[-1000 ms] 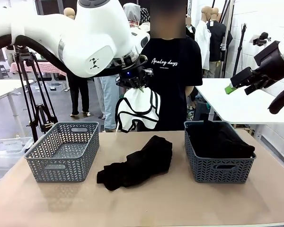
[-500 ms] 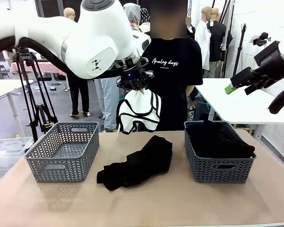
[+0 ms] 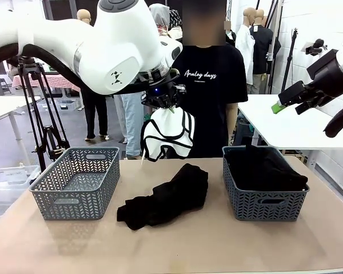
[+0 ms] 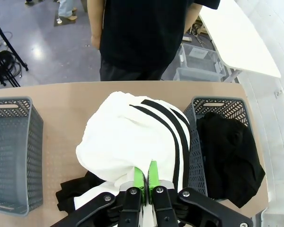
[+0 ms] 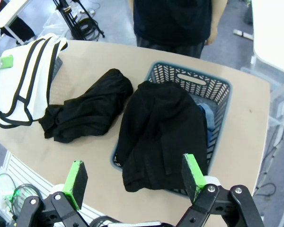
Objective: Sort the tops and bottoms.
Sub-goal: Lift clothes from the center of the table with your left hand.
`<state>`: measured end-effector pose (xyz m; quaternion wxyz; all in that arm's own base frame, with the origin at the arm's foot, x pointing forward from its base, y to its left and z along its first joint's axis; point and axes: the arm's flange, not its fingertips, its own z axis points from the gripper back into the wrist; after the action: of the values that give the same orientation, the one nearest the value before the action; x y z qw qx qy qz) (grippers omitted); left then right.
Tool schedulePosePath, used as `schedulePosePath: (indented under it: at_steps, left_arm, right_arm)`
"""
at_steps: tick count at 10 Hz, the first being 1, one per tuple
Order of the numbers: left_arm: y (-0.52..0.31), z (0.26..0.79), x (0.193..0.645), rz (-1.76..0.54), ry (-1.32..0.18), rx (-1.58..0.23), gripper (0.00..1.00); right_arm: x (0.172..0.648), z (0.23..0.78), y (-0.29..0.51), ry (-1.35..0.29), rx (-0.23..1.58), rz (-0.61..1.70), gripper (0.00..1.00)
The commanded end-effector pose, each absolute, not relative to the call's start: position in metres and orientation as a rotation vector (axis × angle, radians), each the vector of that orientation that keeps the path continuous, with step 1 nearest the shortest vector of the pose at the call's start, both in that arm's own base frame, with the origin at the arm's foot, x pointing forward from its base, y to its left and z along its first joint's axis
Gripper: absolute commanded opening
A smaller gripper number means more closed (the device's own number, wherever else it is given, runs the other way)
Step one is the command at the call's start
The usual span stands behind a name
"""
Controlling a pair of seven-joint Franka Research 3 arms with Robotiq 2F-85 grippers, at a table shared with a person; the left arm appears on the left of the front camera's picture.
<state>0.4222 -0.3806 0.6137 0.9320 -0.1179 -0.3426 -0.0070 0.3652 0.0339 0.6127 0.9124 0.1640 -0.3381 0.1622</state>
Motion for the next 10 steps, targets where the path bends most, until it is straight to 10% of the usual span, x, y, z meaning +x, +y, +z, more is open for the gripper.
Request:
schedulePosePath:
  at_steps: [1, 10]
  left_arm:
    - [-0.3825, 0.6195, 0.4248, -0.019, -0.698, -0.233, 0.0]
    - [-0.3825, 0.6195, 0.4248, -0.019, -0.698, -0.233, 0.0]
  right_arm:
    - [0.3645, 0.6114, 0.034, -0.691, 0.343, 0.334, 1.0]
    - [0.3645, 0.6114, 0.034, -0.691, 0.343, 0.334, 1.0]
